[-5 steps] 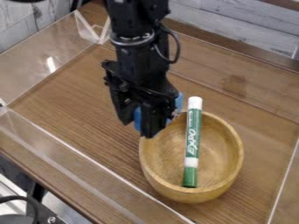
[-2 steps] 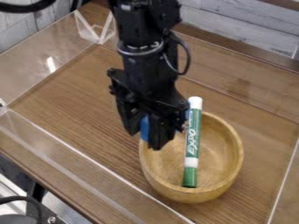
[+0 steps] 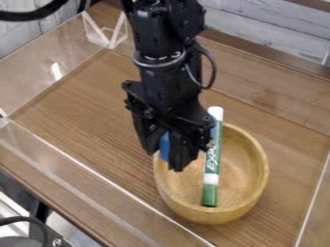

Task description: Put the blue block in the brown bowl

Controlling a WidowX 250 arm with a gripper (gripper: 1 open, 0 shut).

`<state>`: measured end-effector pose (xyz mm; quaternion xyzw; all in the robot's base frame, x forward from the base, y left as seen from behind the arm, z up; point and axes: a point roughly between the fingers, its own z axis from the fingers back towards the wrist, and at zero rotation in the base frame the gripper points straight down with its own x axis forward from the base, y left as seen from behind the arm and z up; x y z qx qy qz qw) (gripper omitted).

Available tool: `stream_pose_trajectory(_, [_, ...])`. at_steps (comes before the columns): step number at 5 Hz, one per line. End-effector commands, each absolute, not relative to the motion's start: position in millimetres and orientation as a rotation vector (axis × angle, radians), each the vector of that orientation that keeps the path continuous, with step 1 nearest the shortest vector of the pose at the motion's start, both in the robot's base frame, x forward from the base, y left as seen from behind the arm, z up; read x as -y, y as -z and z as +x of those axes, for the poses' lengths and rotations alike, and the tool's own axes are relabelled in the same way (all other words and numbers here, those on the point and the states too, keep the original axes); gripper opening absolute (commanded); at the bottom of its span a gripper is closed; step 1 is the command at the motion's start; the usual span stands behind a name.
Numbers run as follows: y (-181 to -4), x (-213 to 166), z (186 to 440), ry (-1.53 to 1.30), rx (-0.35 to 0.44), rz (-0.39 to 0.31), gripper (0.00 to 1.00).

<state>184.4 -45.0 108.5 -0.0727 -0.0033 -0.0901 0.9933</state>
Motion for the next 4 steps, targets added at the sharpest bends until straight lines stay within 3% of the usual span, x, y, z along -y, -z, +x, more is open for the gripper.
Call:
stream_pose_trajectory(1, [-119.1, 46.2, 190.8, 0.18, 0.052, -0.148, 0.0])
stream_pose_trajectory(2, [-121.3, 45.7, 192.9, 0.174, 0.054, -0.148, 0.0])
stream_pose_trajectory(3, [-123.5, 45.3, 195.0, 0.167, 0.057, -0.148, 1.0])
stream_pose_trajectory(4, [-125.8, 42.1, 198.8, 0.161, 0.062, -0.142, 0.0])
